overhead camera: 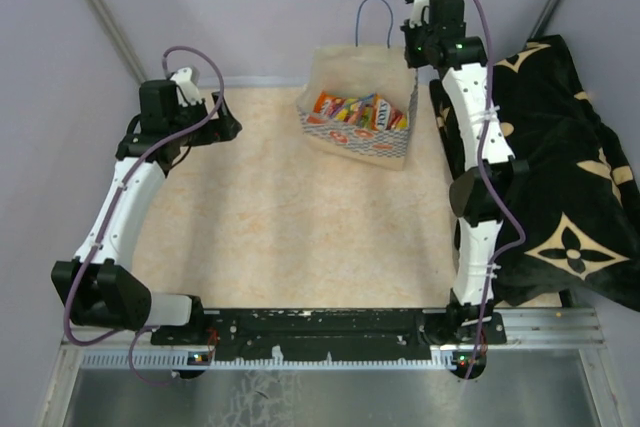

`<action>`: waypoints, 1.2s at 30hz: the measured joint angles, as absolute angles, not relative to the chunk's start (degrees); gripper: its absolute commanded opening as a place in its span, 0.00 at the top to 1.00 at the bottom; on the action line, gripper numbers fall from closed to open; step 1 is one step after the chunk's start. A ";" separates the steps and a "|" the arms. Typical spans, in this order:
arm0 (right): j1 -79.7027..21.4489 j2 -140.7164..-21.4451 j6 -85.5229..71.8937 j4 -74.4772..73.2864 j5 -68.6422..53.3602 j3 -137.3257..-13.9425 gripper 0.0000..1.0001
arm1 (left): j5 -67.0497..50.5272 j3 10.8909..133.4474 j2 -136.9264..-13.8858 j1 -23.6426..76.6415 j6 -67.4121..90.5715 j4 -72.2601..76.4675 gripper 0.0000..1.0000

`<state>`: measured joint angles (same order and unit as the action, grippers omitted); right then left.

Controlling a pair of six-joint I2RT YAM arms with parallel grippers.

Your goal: Take the snacks out of the paper bag

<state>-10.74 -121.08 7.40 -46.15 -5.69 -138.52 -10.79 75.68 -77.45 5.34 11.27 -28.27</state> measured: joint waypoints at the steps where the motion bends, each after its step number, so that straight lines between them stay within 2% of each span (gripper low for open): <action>1: -10.35 -121.03 7.53 -46.15 -5.76 -138.52 1.00 | -10.79 75.46 -77.36 5.63 11.14 -28.29 0.00; 6: -9.76 -116.92 8.01 -44.07 -7.07 -131.94 1.00 | -10.79 72.55 -75.64 8.21 10.66 -28.49 0.00; 11: -18.46 -101.41 10.52 -35.51 -2.17 -107.04 1.00 | -11.29 67.13 -71.42 11.09 10.74 -28.03 0.00; 19: -29.28 -84.99 10.31 -26.72 2.42 -83.70 1.00 | -12.95 58.46 -68.86 13.63 13.65 -24.05 0.00; 27: -34.87 -75.57 8.69 -24.27 8.01 -73.78 1.00 | -11.86 54.57 -64.86 14.15 14.50 -23.40 0.00; 36: -35.86 -74.26 6.74 -23.99 11.81 -72.73 1.00 | -18.00 52.42 -63.59 14.37 19.16 -17.17 0.00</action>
<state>-35.86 -74.26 6.74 -23.99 11.81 -72.73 -18.00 52.42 -63.59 14.37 19.16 -17.17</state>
